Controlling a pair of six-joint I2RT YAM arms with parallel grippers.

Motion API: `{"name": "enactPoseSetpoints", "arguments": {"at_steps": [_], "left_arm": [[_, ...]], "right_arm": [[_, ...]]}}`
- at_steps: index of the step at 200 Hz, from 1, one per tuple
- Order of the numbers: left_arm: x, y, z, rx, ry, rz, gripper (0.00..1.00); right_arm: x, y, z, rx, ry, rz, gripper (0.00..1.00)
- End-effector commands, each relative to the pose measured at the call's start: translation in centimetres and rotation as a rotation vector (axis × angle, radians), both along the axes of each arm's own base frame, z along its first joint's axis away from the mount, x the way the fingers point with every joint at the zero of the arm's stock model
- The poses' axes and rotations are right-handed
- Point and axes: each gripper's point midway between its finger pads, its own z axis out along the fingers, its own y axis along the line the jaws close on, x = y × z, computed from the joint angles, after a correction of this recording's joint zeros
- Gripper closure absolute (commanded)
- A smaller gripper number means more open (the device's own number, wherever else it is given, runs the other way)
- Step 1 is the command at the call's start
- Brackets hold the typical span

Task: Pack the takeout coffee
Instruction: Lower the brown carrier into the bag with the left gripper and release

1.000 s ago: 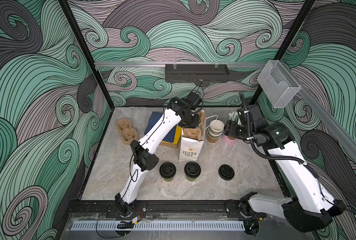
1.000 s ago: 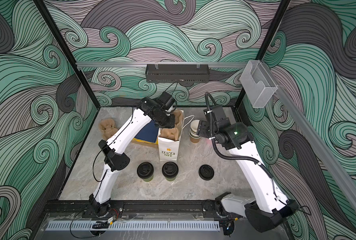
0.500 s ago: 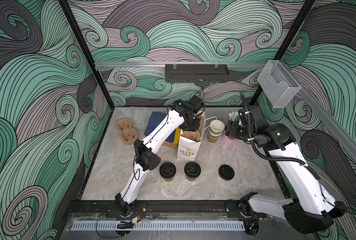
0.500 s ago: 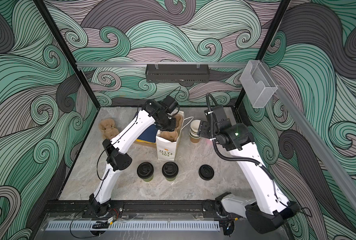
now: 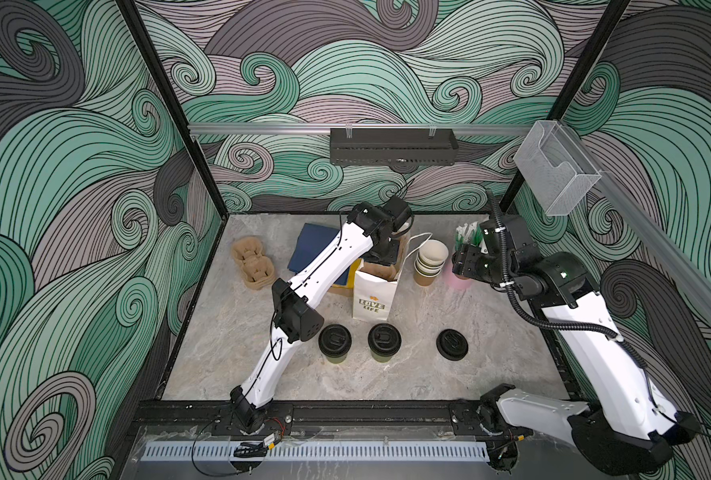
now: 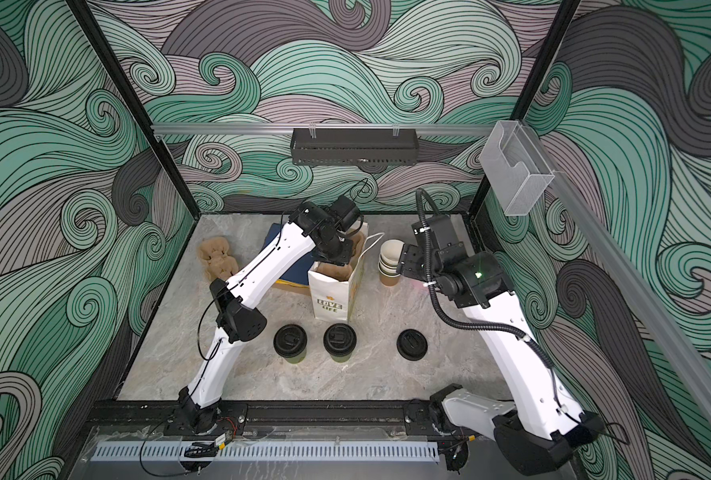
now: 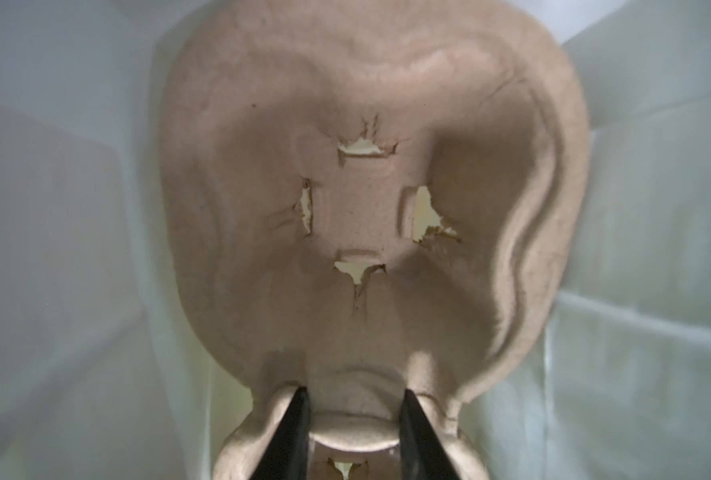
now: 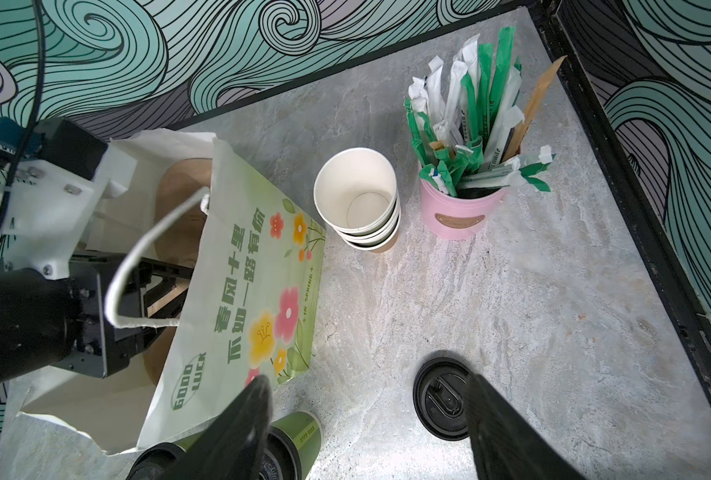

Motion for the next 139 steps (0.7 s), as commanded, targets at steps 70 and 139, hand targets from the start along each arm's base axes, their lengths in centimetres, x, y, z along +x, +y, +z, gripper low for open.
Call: {"name": "enactPoseSetpoints", "arguments": {"at_steps": [70,139], "left_arm": [[-0.1,0.4,-2.4,0.113,0.010,-0.036,0.87],[-0.1,0.0,-2.1,0.092,0.004,-0.042,0.73]], "right_arm": [[-0.7,-1.1,0.2,-0.005,-0.006,-0.050,0.26],[-1.4,-1.7,0.3,-0.006,-0.004,-0.068,0.26]]}}
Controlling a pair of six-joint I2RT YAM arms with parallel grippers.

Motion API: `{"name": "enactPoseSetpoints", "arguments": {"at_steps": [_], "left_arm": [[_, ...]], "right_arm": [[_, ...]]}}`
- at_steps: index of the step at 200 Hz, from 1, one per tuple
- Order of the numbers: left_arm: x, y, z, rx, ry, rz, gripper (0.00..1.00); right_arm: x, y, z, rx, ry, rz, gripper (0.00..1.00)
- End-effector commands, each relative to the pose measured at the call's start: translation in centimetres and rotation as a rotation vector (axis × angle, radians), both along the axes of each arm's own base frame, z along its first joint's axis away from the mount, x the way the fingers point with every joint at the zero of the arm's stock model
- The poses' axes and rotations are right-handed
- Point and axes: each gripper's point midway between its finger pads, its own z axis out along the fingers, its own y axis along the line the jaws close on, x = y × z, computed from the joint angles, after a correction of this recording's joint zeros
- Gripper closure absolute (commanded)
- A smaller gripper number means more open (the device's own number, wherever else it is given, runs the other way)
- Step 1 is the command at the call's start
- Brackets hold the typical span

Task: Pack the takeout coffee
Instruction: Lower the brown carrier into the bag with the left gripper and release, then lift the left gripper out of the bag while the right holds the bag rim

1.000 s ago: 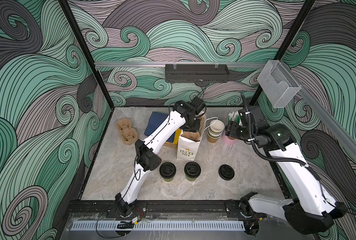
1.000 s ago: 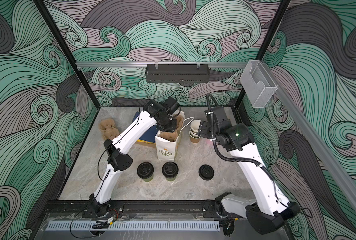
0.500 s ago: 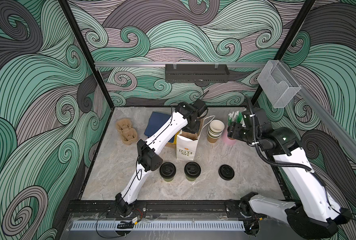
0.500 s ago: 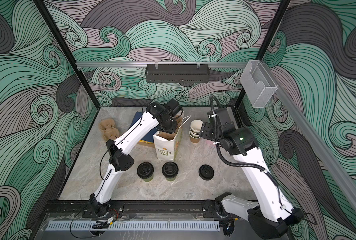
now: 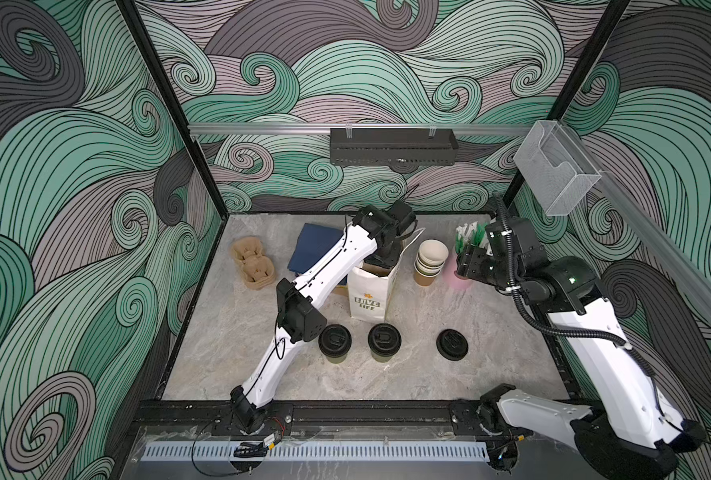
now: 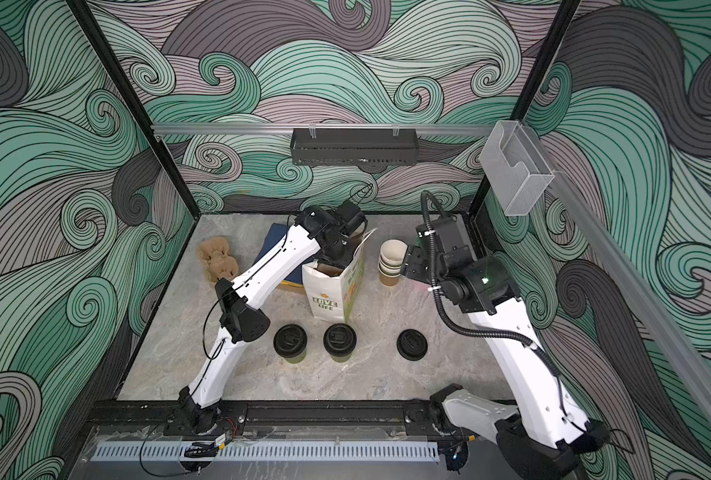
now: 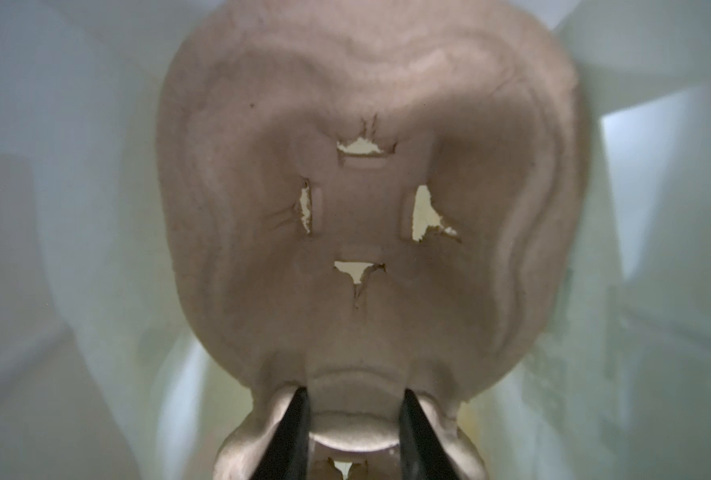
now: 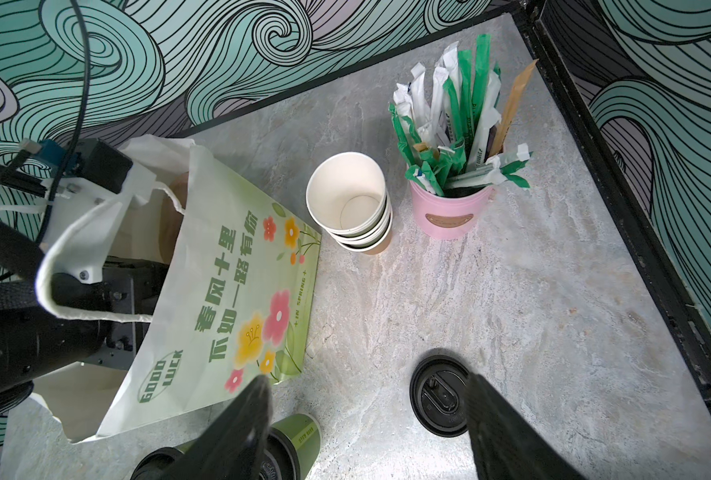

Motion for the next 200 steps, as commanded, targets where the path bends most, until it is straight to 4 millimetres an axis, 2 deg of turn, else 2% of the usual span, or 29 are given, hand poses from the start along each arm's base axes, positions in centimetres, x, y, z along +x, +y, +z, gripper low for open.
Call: {"name": "enactPoseSetpoints", "arguments": {"at_steps": [1,50,72,125,153,168,182,190,200], "left_arm": [[-0.3,-0.1,-1.0,0.027,0.022,-0.019,0.72],[-0.2,-1.3,2.9,-0.114,-0.048,-0.009,0.46],[-0.1,-1.6,4.8,-0.173,-0.081,-0.002,0.39],[-0.6,-2.3,8.9,-0.311,-0.131,0.005,0.33],[-0.8,-2.9,14.0,-0.440,-0.239,-0.045,0.32],[-1.2,-2.5,17.4,-0.504,-0.315,-0.069,0.29],[-1.6,-1.1,19.7,-0.524,-0.365,-0.053,0.25],[-2.0,0.1,20.4,-0.520,-0.377,-0.030,0.23],[-2.3,1.8,20.4,-0.493,-0.365,0.014,0.20]], "right_arm": [[-0.6,-0.9,-0.2,-0.010,0.008,-0.038,0.26],[-0.6,-0.6,-0.3,-0.002,0.019,-0.026,0.25],[-0.6,-0.5,-0.4,-0.002,0.022,-0.022,0.25],[-0.6,-0.1,-0.2,0.008,0.028,0.005,0.24],[-0.3,1.4,-0.1,0.036,0.050,0.072,0.22],[0.0,2.6,0.2,0.065,0.062,0.124,0.21],[0.2,3.9,0.6,0.100,0.075,0.170,0.20],[0.3,4.5,0.8,0.115,0.088,0.196,0.19],[0.4,5.4,0.9,0.125,0.104,0.227,0.18]]}}
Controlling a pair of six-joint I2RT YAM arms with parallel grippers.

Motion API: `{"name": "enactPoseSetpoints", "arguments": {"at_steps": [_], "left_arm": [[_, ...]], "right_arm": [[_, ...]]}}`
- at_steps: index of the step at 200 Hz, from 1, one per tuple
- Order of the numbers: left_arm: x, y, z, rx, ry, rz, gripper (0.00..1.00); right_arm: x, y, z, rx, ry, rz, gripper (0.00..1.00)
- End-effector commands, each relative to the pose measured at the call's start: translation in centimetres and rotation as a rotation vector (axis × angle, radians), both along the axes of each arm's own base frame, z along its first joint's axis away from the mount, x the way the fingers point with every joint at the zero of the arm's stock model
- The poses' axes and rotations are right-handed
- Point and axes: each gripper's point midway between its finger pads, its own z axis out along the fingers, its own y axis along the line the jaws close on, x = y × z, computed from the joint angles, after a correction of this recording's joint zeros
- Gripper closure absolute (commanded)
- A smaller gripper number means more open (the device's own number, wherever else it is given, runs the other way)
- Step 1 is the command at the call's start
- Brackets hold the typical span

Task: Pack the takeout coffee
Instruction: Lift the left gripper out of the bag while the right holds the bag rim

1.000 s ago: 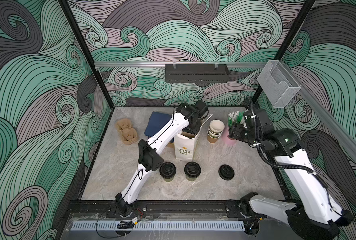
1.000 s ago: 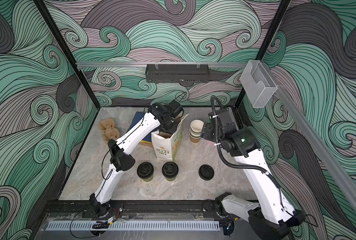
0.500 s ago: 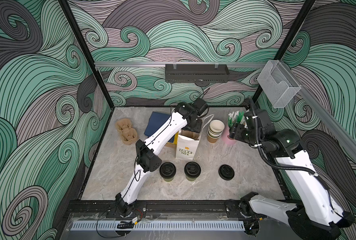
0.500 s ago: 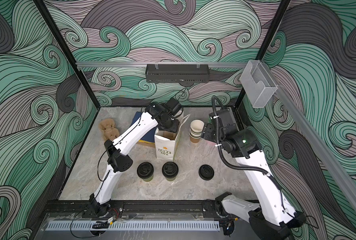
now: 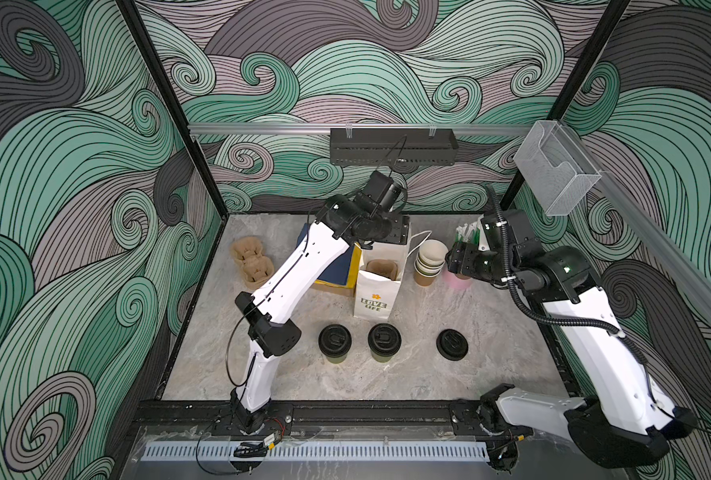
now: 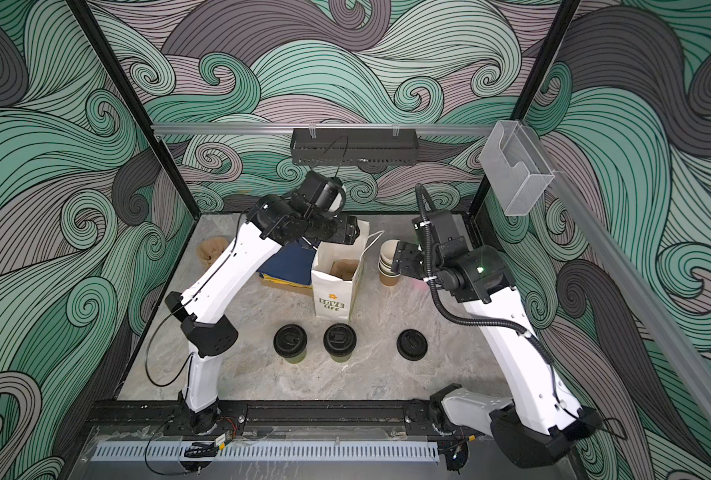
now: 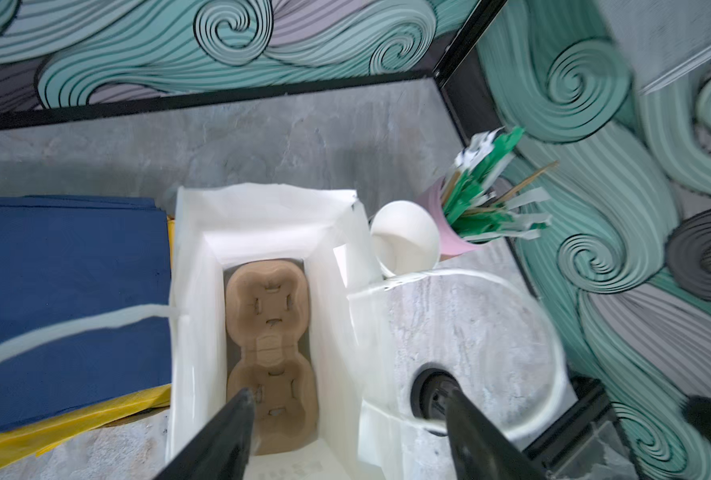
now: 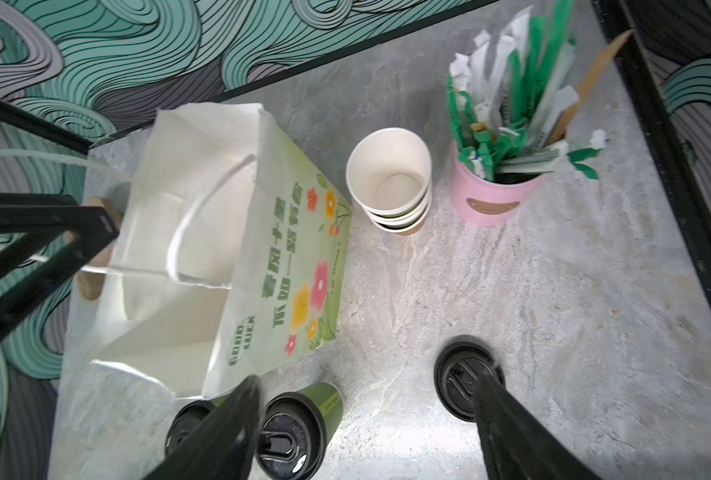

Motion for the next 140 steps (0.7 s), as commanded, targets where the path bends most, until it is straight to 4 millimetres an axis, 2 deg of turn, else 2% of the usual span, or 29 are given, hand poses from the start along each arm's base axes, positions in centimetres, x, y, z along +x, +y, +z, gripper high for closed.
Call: {"name": "enactPoseSetpoints", "arguments": {"at_steps": [1,27,50,66,90,110,140], "left_arm": [[-0.9,3.2,4.3,-0.049,-0.069,0.057,0.20],[-1.8,7.6,1.3,0.043,0.074,0.144,0.15],[-2.1,9.4,-0.3,0.047,0.168,0.170,0.07],[-1.5,9.9,-0.7,0.009,0.201,0.177,0.04],[-0.2,9.8,-0.8,-0.067,0.216,0.173,0.03],[1.0,9.3,-1.2,-0.127,0.217,0.154,0.03],[2.2,8.9,-2.2,-0.189,0.222,0.123,0.11]], "right_arm": [[-0.3,2.2,0.5,0.050,0.043,0.099,0.18],[0.3,4.7,0.3,0.054,0.072,0.169,0.16],[1.1,6.5,-0.6,0.030,0.098,0.196,0.16],[2.0,7.5,-1.9,0.010,0.123,0.198,0.16],[3.2,8.1,-4.0,-0.022,0.168,0.169,0.21],[4.0,8.3,-5.2,-0.046,0.190,0.142,0.31],[5.1,8.5,-6.0,-0.068,0.199,0.129,0.50]]}}
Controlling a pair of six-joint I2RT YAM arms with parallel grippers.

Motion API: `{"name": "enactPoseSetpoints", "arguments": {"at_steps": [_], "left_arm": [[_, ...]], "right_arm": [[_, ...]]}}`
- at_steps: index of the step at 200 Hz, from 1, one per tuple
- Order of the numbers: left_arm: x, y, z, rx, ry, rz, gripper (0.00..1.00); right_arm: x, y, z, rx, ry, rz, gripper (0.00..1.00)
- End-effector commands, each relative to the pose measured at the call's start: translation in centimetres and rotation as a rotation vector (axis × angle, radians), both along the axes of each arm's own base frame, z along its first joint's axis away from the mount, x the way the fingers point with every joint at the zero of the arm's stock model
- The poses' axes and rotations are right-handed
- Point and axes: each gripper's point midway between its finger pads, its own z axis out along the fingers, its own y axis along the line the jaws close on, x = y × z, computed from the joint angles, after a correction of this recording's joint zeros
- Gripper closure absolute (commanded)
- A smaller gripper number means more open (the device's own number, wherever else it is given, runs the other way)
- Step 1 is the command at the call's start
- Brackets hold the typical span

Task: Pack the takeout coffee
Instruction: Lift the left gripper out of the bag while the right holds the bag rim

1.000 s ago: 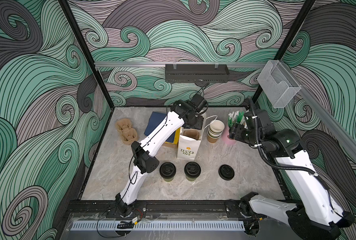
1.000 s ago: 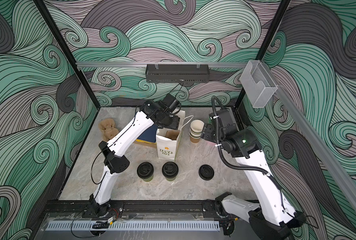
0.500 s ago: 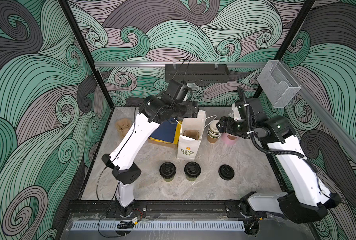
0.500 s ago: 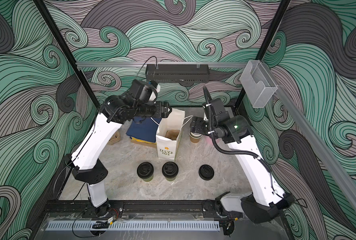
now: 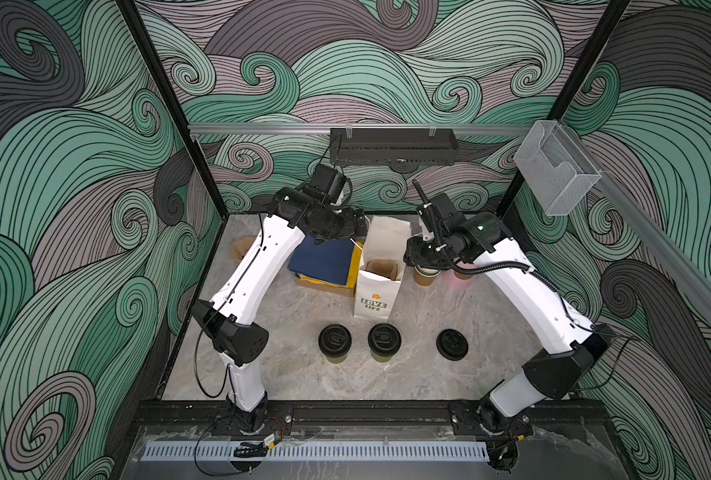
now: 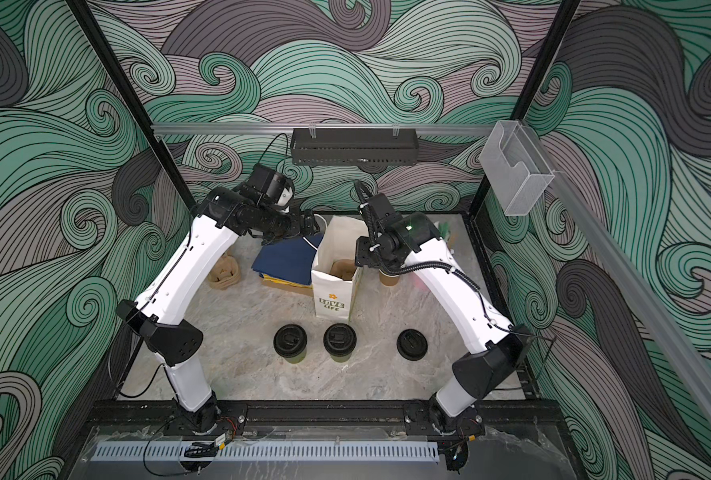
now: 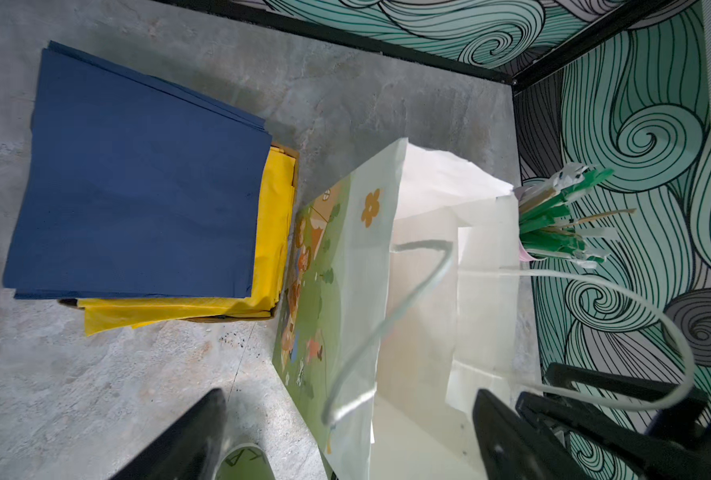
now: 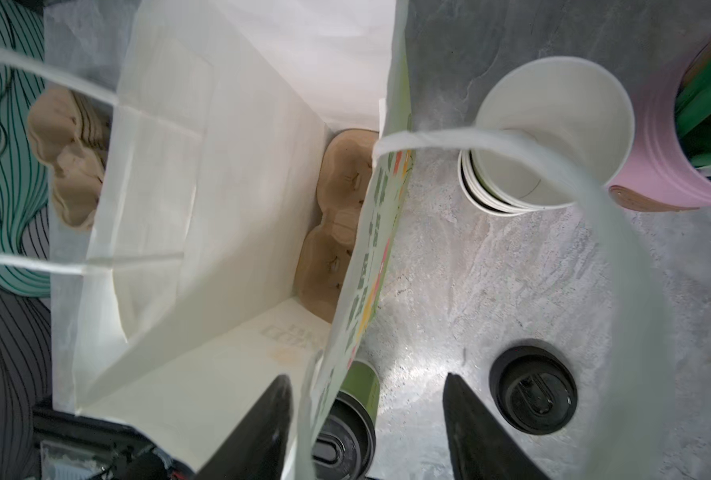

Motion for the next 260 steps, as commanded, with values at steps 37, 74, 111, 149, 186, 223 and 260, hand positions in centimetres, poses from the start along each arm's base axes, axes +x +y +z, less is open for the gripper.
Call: {"name": "enactPoseSetpoints", "arguments": {"at_steps": [37,74,111,149,186,223,260], "left_arm": [[1.4,-0.8,0.4,-0.154,-0.022,-0.064,0.22],[1.9,-1.4,0.3,-0.166,-0.038,-0.127,0.25],[2.1,-1.6,-0.1,-0.174,-0.032,-0.158,0.32],[3.0,-2.1,0.2,-0.204,-0.039,-0.167,0.38],[3.6,-3.0,0.3,-0.235,-0.030,-0.199,0.57],[3.6,-4.0,0.9,-0.274,-0.034,-0.252,0.76],[3.2,-5.0,1.9,-0.332,-0.052,-0.309,0.92]], "right_arm": [[1.9,0.6,-0.7,-0.029,0.000,-0.034,0.66],[3.2,1.1,-1.0,-0.036,-0.001,-0.037,0.83],[4.4,0.8,-1.0,-0.045,-0.010,-0.036,0.98],[6.3,-0.2,-0.6,-0.064,-0.037,-0.029,1.00],[7.7,-0.3,0.1,-0.061,-0.072,0.002,1.00],[8.4,-0.2,1.0,-0.049,-0.131,0.033,1.00],[8.8,0.2,3.0,0.001,-0.252,0.063,1.00]]}}
